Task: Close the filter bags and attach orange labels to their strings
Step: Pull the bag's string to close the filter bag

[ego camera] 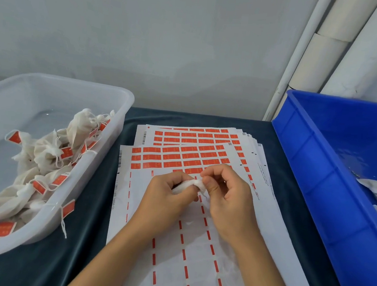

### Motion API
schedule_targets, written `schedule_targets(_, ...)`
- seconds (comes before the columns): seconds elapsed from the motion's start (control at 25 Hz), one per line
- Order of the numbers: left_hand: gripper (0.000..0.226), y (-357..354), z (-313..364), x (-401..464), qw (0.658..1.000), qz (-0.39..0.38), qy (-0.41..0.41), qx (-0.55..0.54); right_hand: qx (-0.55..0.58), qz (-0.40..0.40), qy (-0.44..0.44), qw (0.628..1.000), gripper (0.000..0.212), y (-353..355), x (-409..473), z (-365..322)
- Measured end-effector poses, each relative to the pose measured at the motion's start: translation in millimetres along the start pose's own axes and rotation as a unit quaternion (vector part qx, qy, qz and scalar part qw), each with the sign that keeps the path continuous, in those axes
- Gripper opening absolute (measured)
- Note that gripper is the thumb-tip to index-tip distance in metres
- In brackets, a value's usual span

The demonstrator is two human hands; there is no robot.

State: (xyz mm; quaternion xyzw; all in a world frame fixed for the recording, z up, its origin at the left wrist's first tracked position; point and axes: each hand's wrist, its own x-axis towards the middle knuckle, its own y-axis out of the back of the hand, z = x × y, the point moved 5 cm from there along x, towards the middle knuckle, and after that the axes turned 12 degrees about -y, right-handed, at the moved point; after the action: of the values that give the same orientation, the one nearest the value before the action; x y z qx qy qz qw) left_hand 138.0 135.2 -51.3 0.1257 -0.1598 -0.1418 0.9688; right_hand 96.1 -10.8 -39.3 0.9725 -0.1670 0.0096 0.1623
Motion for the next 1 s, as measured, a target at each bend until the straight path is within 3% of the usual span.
schedule_targets(0.36, 0.031, 0.0, 5.7, -0.9, 0.993, -0.054, 0.033, -0.103, 0.02, 0.004, 0.04, 0.999, 0.007, -4.1, -2.9, -9.4)
schedule_targets(0.52, 0.032, 0.7, 5.0, -0.8, 0.993, -0.036, 0.045, -0.102, -0.026, 0.033, 0.096, 0.994, 0.004, -1.0, -7.3, -13.6)
schedule_targets(0.72, 0.03, 5.4, -0.7, 0.9, 0.989, -0.007, 0.069, -0.129, -0.063, 0.04, 0.164, 0.984, 0.017, -2.8, -13.7, -17.7)
schedule_targets(1.0, 0.032, 6.3, -5.7, 0.8, 0.991, 0.011, 0.082, -0.107, -0.132, 0.091, 0.197, 0.967, 0.026, -2.1, -14.1, -15.2)
